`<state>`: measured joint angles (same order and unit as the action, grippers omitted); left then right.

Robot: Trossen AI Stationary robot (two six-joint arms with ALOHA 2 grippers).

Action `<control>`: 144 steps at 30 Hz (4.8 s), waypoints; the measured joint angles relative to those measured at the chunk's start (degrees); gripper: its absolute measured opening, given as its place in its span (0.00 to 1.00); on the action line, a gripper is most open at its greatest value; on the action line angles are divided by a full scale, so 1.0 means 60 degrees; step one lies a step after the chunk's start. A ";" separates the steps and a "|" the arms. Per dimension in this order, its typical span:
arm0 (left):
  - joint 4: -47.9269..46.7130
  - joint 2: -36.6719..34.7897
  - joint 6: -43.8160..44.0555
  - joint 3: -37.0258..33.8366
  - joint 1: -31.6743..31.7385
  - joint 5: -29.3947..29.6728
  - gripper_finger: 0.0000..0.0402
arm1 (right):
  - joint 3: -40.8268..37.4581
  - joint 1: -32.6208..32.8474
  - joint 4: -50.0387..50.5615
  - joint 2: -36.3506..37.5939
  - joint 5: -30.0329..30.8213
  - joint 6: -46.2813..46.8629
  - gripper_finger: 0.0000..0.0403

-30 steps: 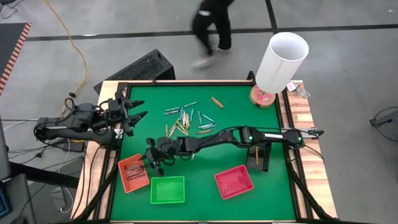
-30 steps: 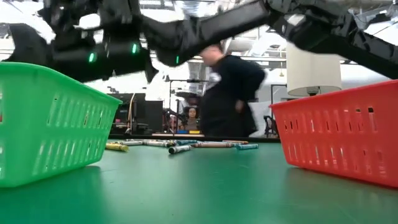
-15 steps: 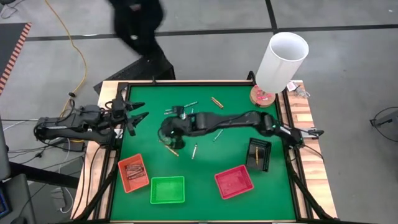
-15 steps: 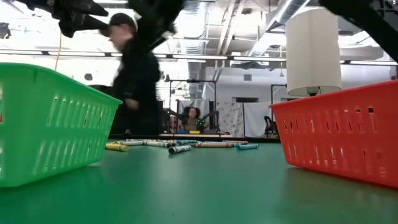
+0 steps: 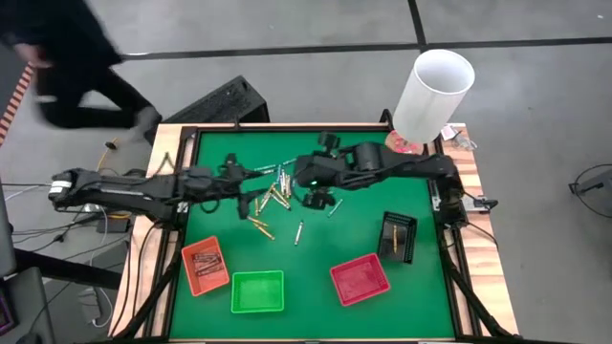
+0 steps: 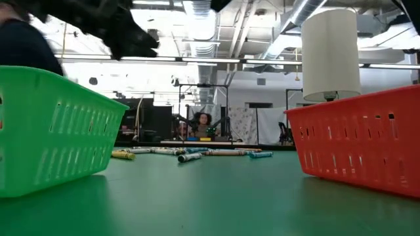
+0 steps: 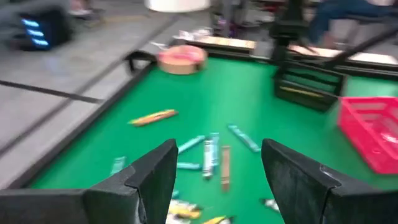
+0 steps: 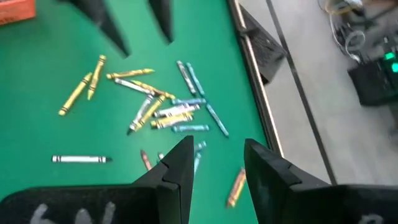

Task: Sort crayons
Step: Put the brown crayon into the orange bin

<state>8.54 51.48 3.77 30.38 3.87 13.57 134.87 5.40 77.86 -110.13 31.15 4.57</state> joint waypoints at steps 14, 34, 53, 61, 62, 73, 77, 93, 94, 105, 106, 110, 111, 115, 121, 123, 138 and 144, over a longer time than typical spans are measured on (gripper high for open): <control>0.2037 0.4987 -0.0014 0.1303 0.0551 -0.1447 0.56 | -0.0263 0.0031 0.1518 0.0397 0.0701 0.0896 0.33; -0.2359 -0.1570 -0.0158 0.1438 0.0370 -0.1146 0.56 | -1.0425 -0.1256 -0.8685 0.2154 -0.1662 -0.1965 0.33; -0.4401 -0.4894 0.0275 0.1434 0.0270 -0.0402 0.56 | -1.0548 -0.1588 -0.9760 -0.0120 -0.3442 -0.2575 0.33; -0.4839 -0.4964 0.0234 0.1434 0.0270 -0.0096 0.56 | -1.0372 -0.1594 -0.9749 0.0067 -0.3449 -0.2604 0.33; -0.4864 -0.4964 0.0234 0.1434 0.0270 -0.0095 0.56 | -1.0338 -0.1594 -0.9817 0.0081 -0.3449 -0.2607 0.33; -0.5035 -0.4964 0.0186 0.1434 0.0270 -0.0075 0.56 | -1.0291 -0.1594 -1.0113 0.0026 -0.4246 -0.2698 0.33; -0.5031 -0.4964 0.0194 0.1434 0.0270 -0.0078 0.56 | -1.0291 -0.1618 -1.0270 0.0026 -0.4236 -0.2844 0.33; -0.5297 -0.4965 0.0315 0.1434 0.0270 -0.0082 0.56 | -1.0389 -0.1794 -1.0571 -0.0143 -0.4488 -0.3003 0.33; -0.5306 -0.4964 0.0317 0.1434 0.0270 -0.0083 0.56 | -1.0400 -0.1796 -1.0504 -0.0147 -0.4490 -0.2998 0.33; -0.5316 -0.4968 0.0336 0.1434 0.0270 -0.0086 0.56 | -1.0375 -0.1871 -1.0632 -0.0529 -0.4502 -0.3031 0.33; -0.5316 -0.4968 0.0336 0.1434 0.0270 -0.0086 0.56 | -1.0364 -0.1871 -1.0661 -0.0593 -0.4512 -0.3022 0.32; -0.5315 -0.4968 0.0343 0.1434 0.0270 -0.0086 0.56 | -1.0340 -0.1867 -1.0651 -0.0791 -0.4512 -0.3007 0.29; -0.5315 -0.4968 0.0343 0.1434 0.0269 -0.0086 0.56 | -1.0343 -0.1865 -1.0655 -0.0832 -0.4511 -0.2992 0.28; -0.5315 -0.4968 0.0343 0.1430 0.0270 -0.0086 0.56 | -1.0346 -0.1871 -1.0615 -0.0845 -0.4505 -0.2671 0.18; -0.5312 -0.4968 0.0347 0.1434 0.0270 -0.0086 0.56 | -1.0363 -0.1968 -1.0580 -0.0859 -0.4487 -0.2300 0.02; -0.5317 -0.4968 0.0394 0.1434 0.0270 -0.0086 0.56 | -1.0364 -0.1980 -1.0592 -0.0863 -0.4478 -0.2131 0.02; -0.5321 -0.4968 0.0419 0.1434 0.0269 -0.0082 0.56 | -1.0395 -0.1757 -1.4289 -0.0284 -0.4279 -0.1514 0.00; -0.5274 -0.4967 0.0326 0.1434 0.0267 0.0065 0.56 | -1.0400 -0.1392 -1.6364 -0.0299 -0.4432 -0.1514 0.00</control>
<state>-23.10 21.68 5.72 38.98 5.48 13.97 72.47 -2.95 -20.33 -111.92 4.56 -4.51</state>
